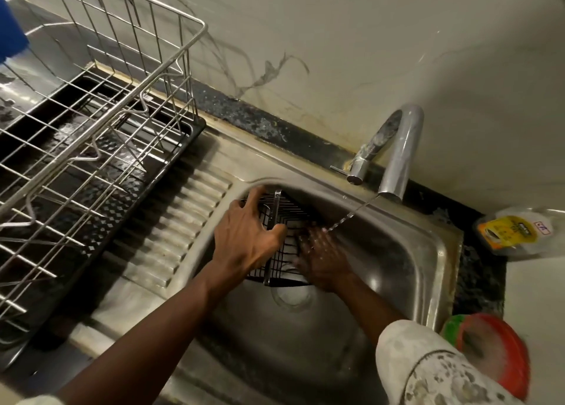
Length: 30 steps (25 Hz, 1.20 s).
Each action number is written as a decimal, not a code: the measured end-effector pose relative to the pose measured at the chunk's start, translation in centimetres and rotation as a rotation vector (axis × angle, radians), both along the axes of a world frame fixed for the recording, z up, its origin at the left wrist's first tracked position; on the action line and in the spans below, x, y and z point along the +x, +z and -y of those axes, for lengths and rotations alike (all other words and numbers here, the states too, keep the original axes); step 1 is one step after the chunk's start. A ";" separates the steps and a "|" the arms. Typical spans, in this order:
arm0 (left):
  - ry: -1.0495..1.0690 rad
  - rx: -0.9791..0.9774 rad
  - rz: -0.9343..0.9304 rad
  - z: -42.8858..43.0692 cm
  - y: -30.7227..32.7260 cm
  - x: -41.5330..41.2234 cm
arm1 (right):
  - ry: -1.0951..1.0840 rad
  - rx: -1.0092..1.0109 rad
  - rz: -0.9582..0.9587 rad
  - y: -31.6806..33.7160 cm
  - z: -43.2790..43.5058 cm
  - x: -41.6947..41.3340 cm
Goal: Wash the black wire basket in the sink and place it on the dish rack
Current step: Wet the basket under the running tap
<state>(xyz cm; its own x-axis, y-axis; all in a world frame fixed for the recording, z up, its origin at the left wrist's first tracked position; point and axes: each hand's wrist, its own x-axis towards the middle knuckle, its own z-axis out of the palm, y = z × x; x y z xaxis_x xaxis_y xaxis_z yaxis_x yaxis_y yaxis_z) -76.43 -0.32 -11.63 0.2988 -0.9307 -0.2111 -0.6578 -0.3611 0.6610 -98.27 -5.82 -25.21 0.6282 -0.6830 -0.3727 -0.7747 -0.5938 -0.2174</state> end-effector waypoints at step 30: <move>-0.031 -0.118 0.032 -0.9 -0.3 -0.1 | 0.046 -0.053 -0.067 -1.0 1.5 -4.1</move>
